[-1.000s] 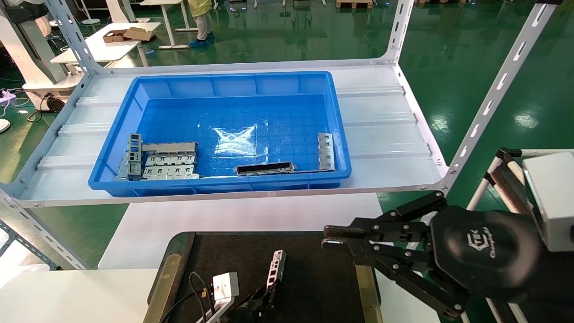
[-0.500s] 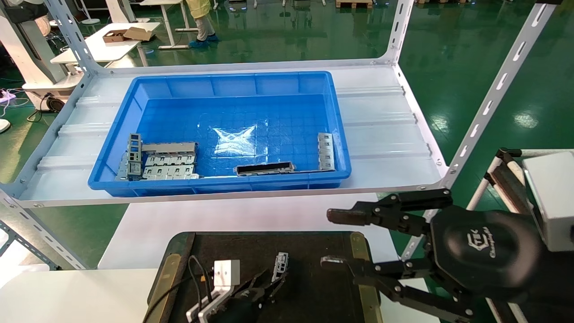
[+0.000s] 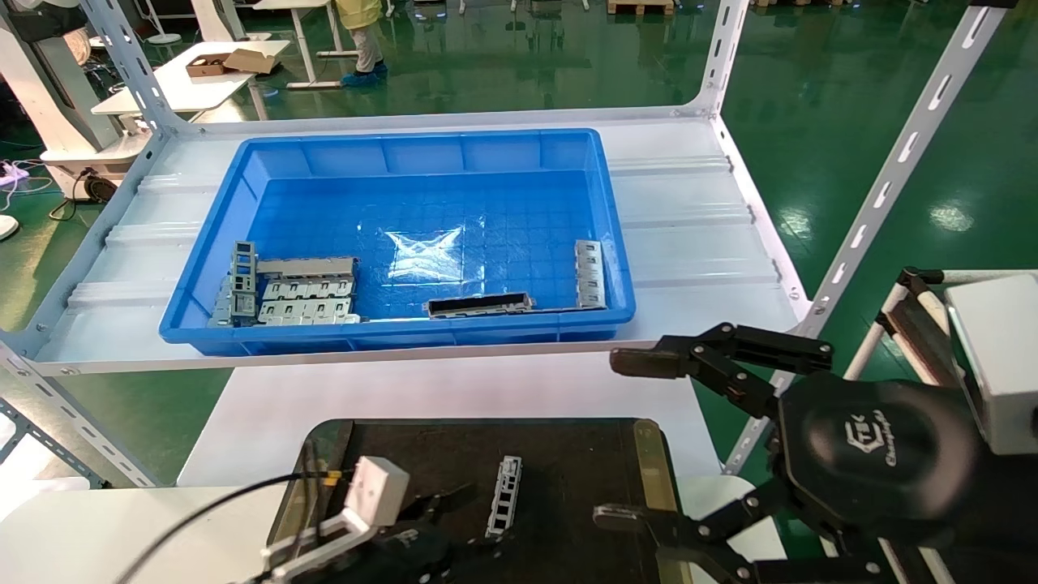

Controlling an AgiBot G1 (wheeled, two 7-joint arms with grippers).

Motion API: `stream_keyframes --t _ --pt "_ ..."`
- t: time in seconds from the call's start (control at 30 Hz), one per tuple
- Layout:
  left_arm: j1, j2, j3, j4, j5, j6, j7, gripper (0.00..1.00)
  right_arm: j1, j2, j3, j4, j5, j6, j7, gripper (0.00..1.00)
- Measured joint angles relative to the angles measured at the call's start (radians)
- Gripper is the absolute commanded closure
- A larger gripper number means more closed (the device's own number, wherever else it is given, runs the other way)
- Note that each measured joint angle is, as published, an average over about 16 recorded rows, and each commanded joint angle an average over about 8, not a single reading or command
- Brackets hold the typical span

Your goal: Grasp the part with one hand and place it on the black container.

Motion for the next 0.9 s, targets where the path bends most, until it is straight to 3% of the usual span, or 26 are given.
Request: stream_keyframes --t 0.43,0.9 --pt "0.041 -0.192 -0.147 0.012 -0.128 0.376 0.204 0.00 0.000 0.000 -0.001 0.000 0.000 0.000 0.000 0.00" --pt "0.038 -0.292 -0.199 0.010 -0.185 0.526 0.260 0.00 0.000 0.001 -0.001 0.000 0.001 0.001 -0.001 0.00"
